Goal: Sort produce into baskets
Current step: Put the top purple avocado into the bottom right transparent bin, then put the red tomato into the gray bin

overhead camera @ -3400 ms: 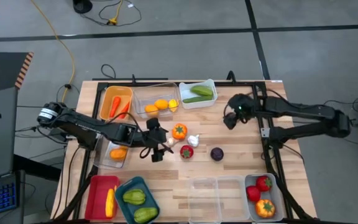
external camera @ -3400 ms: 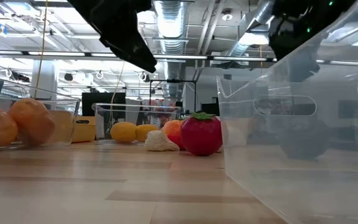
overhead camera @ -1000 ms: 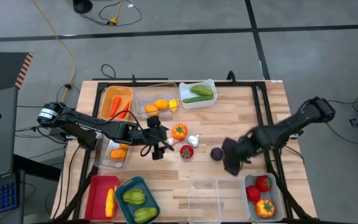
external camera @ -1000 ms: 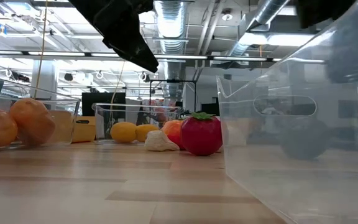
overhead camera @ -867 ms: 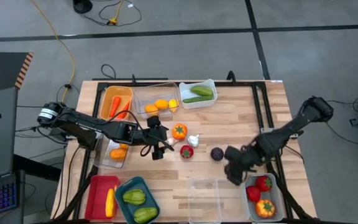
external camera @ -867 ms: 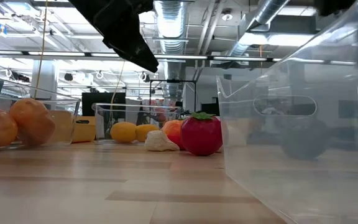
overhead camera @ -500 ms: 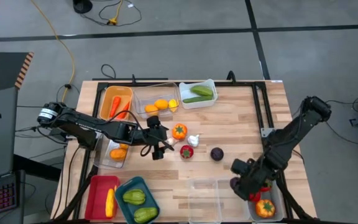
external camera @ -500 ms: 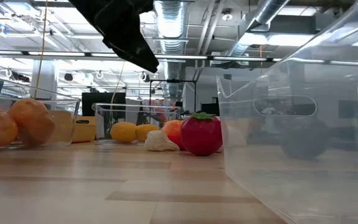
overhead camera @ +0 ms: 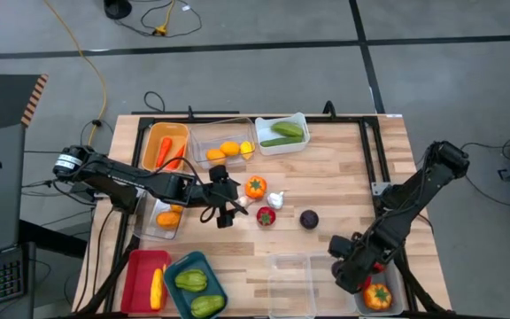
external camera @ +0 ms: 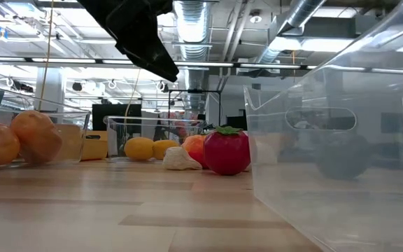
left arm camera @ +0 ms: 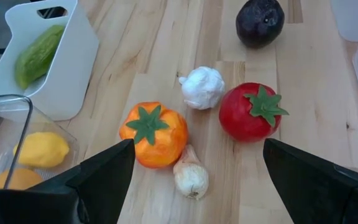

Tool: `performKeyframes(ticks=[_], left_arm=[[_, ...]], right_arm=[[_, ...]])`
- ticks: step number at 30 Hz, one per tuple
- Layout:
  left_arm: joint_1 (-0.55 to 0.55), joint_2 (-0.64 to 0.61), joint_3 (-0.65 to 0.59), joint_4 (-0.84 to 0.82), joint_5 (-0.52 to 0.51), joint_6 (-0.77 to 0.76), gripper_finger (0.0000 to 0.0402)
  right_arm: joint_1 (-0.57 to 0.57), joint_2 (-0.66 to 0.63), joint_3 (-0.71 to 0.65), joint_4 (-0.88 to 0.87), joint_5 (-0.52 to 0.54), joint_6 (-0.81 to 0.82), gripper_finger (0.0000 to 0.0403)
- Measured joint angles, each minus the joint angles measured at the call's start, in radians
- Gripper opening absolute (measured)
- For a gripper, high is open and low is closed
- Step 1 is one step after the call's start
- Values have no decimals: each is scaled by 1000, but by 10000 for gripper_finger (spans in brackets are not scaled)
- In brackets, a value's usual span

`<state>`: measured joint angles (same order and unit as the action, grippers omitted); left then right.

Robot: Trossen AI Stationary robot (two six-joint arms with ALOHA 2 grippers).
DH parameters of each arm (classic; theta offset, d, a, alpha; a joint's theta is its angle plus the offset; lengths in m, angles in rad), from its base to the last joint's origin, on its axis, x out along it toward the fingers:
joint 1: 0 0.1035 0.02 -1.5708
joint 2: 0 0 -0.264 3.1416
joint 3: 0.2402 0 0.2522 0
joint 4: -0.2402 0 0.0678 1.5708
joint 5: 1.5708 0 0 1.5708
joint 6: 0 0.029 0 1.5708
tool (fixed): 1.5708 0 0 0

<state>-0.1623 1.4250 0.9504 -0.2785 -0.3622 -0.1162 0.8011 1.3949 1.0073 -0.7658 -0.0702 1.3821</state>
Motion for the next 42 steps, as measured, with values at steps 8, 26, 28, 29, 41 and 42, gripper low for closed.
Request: performKeyframes(ticks=[8, 26, 28, 29, 41, 42], left_arm=[[0, 0, 0, 1, 0, 0, 342], [0, 0, 0, 188, 26, -134, 342], [-3, 0, 0, 212, 57, -136, 342], [-6, 0, 0, 221, 62, -136, 342], [-69, 71, 28, 264, 60, -98, 342], [-76, 101, 51, 268, 61, -78, 342]], right_arm=[[-30, 0, 0, 0, -10, -2, 388], [-131, 0, 0, 4, -10, -127, 373], [-145, 0, 0, 4, -10, -156, 373], [-151, 0, 0, 4, -10, -168, 373], [-241, -1, 0, 41, -8, -336, 373], [-250, -1, 1, 50, -8, -350, 373]])
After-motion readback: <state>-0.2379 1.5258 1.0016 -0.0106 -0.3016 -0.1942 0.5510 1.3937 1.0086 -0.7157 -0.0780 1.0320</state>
